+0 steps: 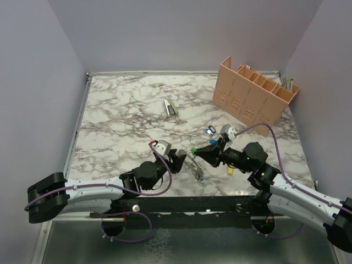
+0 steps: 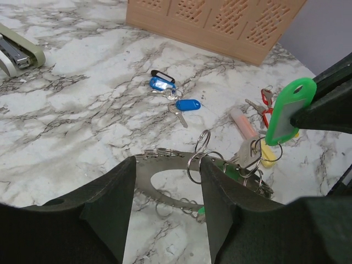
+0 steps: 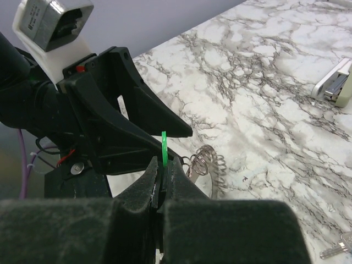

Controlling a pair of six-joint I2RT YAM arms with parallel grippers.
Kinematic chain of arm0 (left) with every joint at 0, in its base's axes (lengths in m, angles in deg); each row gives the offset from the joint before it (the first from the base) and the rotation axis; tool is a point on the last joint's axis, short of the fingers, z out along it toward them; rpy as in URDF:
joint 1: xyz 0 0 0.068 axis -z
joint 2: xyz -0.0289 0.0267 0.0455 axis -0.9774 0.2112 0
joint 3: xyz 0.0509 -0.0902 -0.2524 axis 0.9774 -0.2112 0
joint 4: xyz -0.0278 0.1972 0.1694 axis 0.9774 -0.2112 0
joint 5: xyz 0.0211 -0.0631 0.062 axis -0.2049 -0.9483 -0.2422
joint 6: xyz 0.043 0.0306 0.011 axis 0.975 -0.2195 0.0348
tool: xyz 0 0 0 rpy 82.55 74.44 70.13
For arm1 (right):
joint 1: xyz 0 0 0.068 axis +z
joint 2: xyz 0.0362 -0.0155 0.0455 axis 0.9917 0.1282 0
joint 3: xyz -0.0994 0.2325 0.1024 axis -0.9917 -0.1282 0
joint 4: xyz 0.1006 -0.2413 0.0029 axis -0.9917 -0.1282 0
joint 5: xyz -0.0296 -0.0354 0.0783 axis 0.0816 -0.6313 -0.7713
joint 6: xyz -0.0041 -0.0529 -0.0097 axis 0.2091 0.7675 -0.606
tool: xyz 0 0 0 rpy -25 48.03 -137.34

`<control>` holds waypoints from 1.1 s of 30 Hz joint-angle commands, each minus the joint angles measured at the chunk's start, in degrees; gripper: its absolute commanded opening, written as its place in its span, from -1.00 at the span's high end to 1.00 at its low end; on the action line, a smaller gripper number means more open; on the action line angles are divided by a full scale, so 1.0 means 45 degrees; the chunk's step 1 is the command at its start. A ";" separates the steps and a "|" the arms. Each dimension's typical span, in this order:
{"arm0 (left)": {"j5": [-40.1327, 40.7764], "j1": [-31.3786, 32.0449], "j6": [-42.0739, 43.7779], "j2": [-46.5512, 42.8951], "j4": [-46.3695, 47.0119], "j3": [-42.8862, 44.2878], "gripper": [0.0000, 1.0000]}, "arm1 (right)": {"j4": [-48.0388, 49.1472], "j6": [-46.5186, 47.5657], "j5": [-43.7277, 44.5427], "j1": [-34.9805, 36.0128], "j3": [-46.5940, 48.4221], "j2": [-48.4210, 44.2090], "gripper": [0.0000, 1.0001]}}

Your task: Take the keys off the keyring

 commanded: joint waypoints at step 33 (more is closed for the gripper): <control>-0.2900 0.0533 -0.1814 -0.2022 -0.2817 0.0927 0.16 | 0.0231 -0.0177 0.1619 -0.0006 0.0295 0.0875 0.99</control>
